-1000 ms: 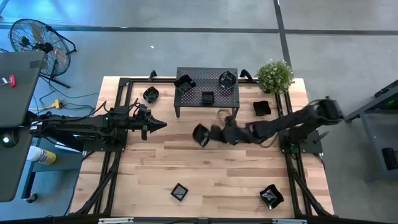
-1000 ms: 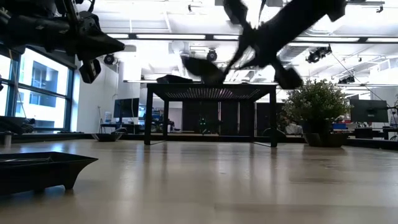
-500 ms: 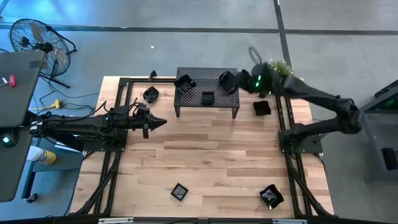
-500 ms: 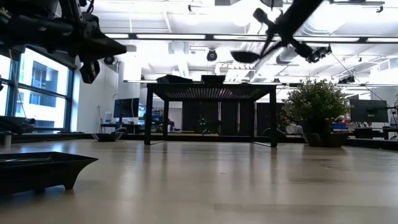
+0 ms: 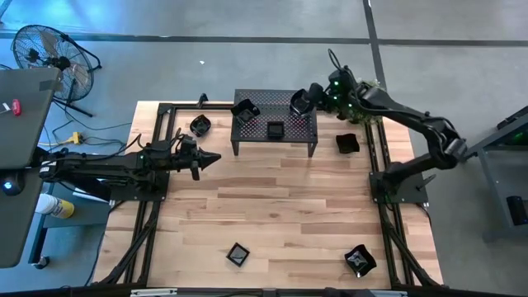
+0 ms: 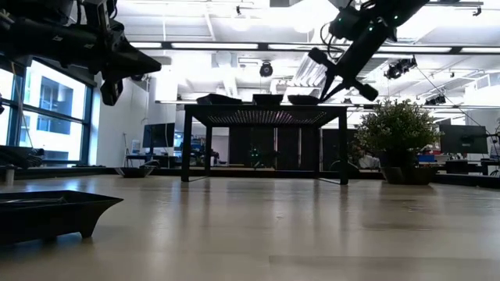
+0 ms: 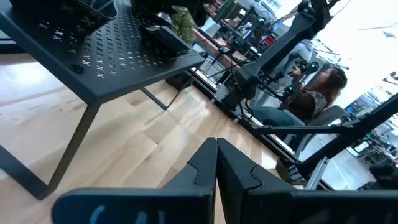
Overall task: Pick & Place Mini shaped plates
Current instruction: Stack the black leaf shaped plate on top of the black leaf shaped plate on the shelf, then stack the black distorted square plate on top of the black distorted square plate on the shelf
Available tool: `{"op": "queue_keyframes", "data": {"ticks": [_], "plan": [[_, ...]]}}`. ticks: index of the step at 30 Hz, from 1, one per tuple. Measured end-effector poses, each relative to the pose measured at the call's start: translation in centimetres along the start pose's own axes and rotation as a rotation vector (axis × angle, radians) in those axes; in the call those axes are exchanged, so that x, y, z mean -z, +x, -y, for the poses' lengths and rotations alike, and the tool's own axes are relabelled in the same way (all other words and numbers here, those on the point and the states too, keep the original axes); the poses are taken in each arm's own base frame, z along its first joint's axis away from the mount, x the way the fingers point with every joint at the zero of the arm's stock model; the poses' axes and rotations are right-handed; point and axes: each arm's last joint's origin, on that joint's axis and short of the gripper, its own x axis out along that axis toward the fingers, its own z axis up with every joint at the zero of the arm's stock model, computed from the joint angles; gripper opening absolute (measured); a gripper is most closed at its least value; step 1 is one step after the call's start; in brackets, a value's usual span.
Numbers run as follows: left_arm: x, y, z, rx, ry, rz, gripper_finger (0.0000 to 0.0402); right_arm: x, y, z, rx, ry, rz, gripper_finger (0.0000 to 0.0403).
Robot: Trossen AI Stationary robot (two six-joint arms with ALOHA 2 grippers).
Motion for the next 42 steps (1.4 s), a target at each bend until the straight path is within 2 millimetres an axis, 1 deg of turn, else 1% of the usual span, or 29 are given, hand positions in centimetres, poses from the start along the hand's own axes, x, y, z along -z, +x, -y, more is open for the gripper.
{"op": "queue_keyframes", "data": {"ticks": [4,8,10,12,15,17,19,22,24,26,30,33,35,39,42], "plan": [[0.0,0.0,0.0,-0.002,0.000,0.001,0.0001,0.2,0.6,0.0,0.005,-0.005,-0.016,0.0013],[0.0,0.0,0.0,-0.002,0.000,0.002,0.0001,0.4,0.5,-0.2,0.003,-0.012,-0.008,0.0045],[0.0,0.0,0.0,-0.003,0.000,0.002,0.0001,0.4,0.1,-0.2,-0.005,-0.035,-0.005,0.0064],[0.0,0.0,0.0,-0.003,0.000,0.002,0.0001,0.4,-0.9,-0.4,-0.025,-0.079,0.003,0.0082],[0.0,0.0,0.0,-0.005,0.000,0.003,0.0001,0.7,-3.0,-0.1,-0.008,-0.143,0.011,0.0101],[0.0,0.0,0.0,-0.005,0.000,0.003,0.0001,1.0,-4.8,0.5,0.031,-0.207,0.025,0.0103],[0.0,0.0,0.0,-0.005,0.000,0.002,0.0001,1.7,-6.5,1.1,0.085,-0.287,0.026,0.0095],[0.1,0.0,-0.1,-0.022,0.001,-0.002,0.0001,3.2,-8.1,2.4,0.140,-0.372,-0.001,0.0060],[0.1,0.0,-0.2,-0.030,0.002,-0.005,0.0001,4.4,-8.6,3.6,0.155,-0.399,-0.031,0.0026],[0.1,0.0,-0.2,-0.029,0.001,-0.003,0.0001,5.3,-9.0,5.1,0.164,-0.401,-0.045,0.0007],[0.1,0.0,-0.1,-0.028,0.001,-0.002,0.0001,6.6,-9.3,8.4,0.186,-0.358,-0.050,0.0015],[0.1,0.0,-0.1,-0.027,0.001,-0.001,0.0001,7.2,-9.4,10.8,0.199,-0.337,-0.059,0.0003],[0.1,0.0,-0.1,-0.027,0.001,-0.001,0.0001,7.5,-9.4,12.2,0.218,-0.325,-0.082,0.0004],[0.1,0.0,-0.1,-0.026,0.001,-0.001,0.0001,7.5,-9.3,14.0,0.263,-0.341,-0.143,0.0002],[0.1,0.0,-0.1,-0.027,0.007,-0.002,0.0001,7.0,-9.1,14.6,0.308,-0.368,-0.137,0.0003]]}}
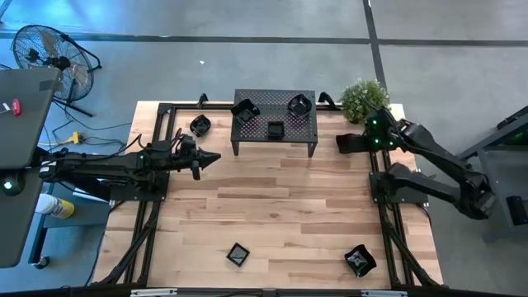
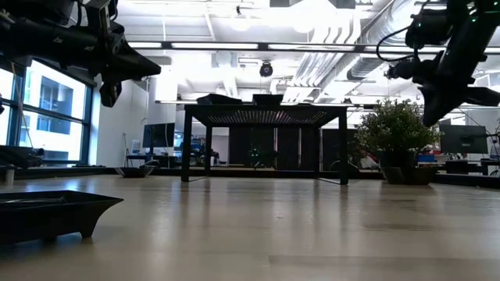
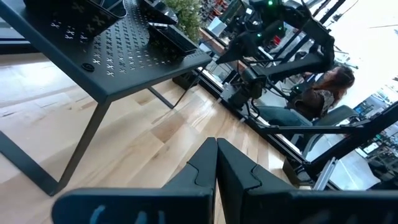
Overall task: Pick & Place Mini shaped plates
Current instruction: Stack the black distorted square plate on top of the black distorted square plate on the shelf
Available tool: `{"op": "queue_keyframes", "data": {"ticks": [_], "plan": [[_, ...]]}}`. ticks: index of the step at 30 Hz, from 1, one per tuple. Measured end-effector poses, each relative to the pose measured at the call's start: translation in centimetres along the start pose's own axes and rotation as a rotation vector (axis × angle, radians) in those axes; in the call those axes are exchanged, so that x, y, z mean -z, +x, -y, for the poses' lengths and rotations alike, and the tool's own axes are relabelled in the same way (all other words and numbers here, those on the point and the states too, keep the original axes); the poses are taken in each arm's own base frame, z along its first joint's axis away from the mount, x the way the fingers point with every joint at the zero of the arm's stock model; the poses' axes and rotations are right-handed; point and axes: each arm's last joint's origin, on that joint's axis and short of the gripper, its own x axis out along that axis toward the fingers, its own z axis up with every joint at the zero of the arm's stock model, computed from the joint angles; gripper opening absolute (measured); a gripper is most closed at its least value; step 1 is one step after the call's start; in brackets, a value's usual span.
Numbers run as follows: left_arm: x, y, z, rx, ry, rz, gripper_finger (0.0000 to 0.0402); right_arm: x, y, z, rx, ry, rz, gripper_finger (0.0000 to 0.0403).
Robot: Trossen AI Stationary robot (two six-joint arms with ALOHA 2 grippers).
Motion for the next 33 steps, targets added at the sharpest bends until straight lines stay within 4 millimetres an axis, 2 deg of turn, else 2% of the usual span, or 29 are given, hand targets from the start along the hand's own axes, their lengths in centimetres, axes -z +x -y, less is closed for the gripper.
{"op": "queue_keyframes", "data": {"ticks": [7,12,16,25,29,33], "plan": [[0.0,0.0,0.0,-0.003,0.003,-0.004,0.0001,-1.1,0.8,1.0,0.105,-0.093,-0.016,0.0002],[0.0,0.0,0.0,-0.003,0.003,-0.004,0.0001,-2.5,2.4,1.2,0.121,-0.093,-0.042,0.0004],[0.0,0.0,0.0,-0.003,0.003,-0.004,0.0001,-3.4,3.8,1.0,0.146,-0.079,-0.072,0.0025],[0.0,0.0,0.0,-0.003,0.003,-0.004,0.0001,-3.9,6.4,1.2,0.236,-0.038,-0.179,0.0101],[0.0,0.0,0.0,-0.003,0.003,-0.004,0.0001,-4.1,7.3,1.2,0.268,-0.006,-0.201,0.0108],[0.0,0.0,0.0,-0.003,0.003,-0.003,0.0001,-4.2,8.1,1.3,0.288,0.007,-0.232,0.0096]]}}
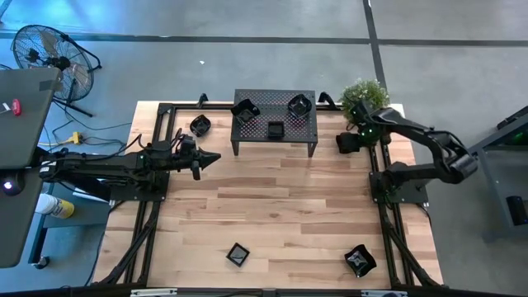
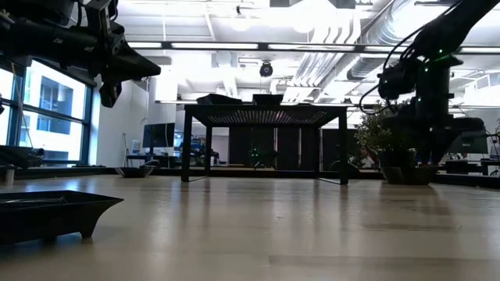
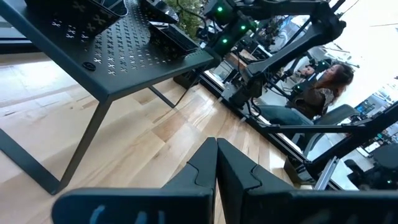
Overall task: Pick & Place Mini shaped plates
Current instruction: Stack the black distorted square plate on top of the black distorted square plate on the shelf
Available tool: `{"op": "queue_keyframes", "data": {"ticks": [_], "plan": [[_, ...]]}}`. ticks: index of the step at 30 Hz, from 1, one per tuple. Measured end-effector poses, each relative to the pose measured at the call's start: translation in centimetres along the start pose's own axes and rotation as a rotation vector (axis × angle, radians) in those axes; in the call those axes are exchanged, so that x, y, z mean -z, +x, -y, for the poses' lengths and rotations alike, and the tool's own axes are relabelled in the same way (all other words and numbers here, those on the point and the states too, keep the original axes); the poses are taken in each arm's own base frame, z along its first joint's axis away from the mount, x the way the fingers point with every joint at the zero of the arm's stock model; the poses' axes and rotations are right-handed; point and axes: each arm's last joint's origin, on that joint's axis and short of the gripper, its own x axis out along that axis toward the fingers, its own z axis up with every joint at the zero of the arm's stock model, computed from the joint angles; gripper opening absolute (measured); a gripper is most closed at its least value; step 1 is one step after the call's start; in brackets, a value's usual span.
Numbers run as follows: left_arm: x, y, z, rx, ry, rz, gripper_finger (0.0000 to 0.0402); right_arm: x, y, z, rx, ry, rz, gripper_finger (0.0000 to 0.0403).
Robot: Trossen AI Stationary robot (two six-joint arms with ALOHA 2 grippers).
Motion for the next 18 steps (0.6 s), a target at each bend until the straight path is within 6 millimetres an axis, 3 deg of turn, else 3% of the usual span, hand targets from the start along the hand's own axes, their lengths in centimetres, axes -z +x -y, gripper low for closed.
{"op": "queue_keyframes", "data": {"ticks": [9,14,18], "plan": [[0.0,0.0,0.0,0.000,0.000,0.000,0.0001,1.9,3.4,0.7,-0.051,0.110,-0.054,0.0053],[0.0,0.0,0.0,0.000,0.000,0.001,0.0001,2.3,2.6,0.8,-0.094,0.130,-0.005,0.0010],[0.0,0.0,0.0,-0.001,0.000,0.001,0.0001,2.5,1.5,0.9,-0.147,0.143,0.055,0.0006]]}}
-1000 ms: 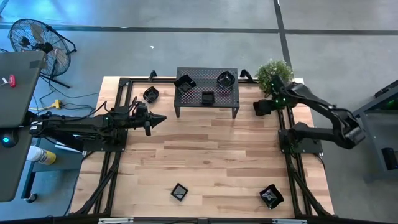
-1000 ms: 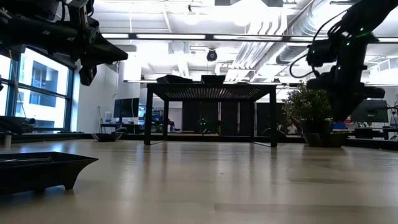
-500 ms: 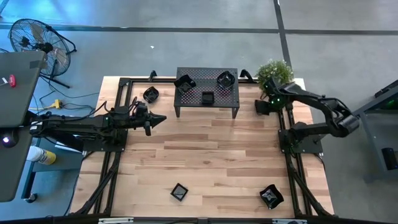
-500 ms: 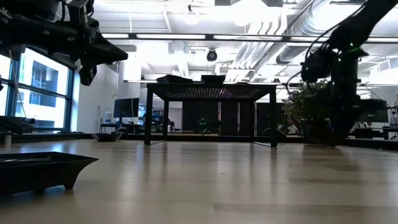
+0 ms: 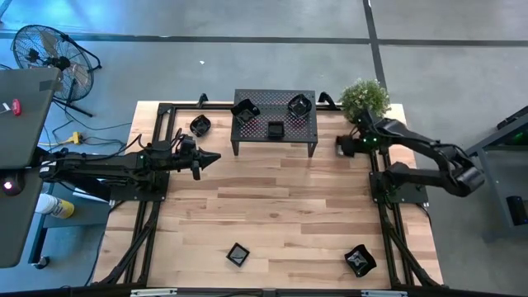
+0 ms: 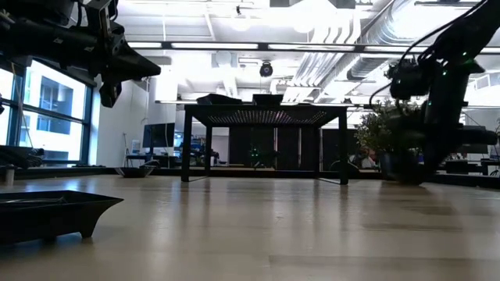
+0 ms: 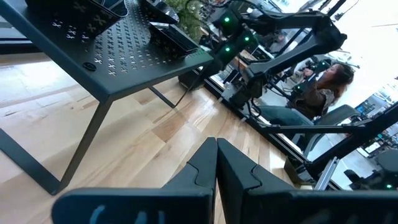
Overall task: Pick & Place Mini shaped plates
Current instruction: Stack the black distorted square plate on top of the black distorted square plate on the shelf
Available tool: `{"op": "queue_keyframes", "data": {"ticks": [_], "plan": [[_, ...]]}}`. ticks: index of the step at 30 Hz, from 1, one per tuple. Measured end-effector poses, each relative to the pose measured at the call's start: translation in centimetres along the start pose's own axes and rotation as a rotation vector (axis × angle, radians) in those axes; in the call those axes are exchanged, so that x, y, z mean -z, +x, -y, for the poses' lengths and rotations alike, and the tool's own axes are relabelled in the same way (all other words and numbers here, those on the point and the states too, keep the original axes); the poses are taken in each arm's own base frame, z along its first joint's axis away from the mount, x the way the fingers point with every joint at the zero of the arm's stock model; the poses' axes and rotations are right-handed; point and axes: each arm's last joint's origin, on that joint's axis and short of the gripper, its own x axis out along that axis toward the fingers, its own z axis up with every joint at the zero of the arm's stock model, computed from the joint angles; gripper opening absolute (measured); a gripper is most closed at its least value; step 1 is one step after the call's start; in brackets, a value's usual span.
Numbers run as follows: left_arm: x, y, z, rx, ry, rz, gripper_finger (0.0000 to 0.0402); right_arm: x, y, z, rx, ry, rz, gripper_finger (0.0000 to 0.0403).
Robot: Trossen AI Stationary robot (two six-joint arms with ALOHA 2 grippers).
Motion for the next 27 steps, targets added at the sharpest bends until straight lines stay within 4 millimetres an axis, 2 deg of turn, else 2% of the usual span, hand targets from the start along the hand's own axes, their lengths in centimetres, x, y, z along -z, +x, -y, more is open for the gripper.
{"op": "queue_keyframes", "data": {"ticks": [5,11,16,20,23,27], "plan": [[0.0,0.0,0.0,-0.001,0.000,0.000,0.0001,0.3,-1.4,0.0,-0.080,0.013,0.049,0.0004],[0.0,0.0,0.0,-0.003,0.001,-0.003,0.0001,0.4,-1.8,0.0,-0.098,0.037,0.072,0.0035],[0.1,0.0,-0.1,-0.009,0.002,-0.011,0.0001,0.4,-1.0,0.1,-0.090,0.028,0.061,0.0080],[0.1,0.0,-0.1,-0.009,0.002,-0.011,0.0001,0.8,0.3,0.3,-0.117,0.057,0.046,0.0095],[0.1,0.0,-0.1,-0.008,0.002,-0.011,0.0001,0.8,0.5,0.4,-0.120,0.074,0.052,0.0076],[0.1,0.0,-0.1,-0.007,0.001,-0.012,0.0001,0.7,-0.1,0.2,-0.151,0.058,0.076,0.0016]]}}
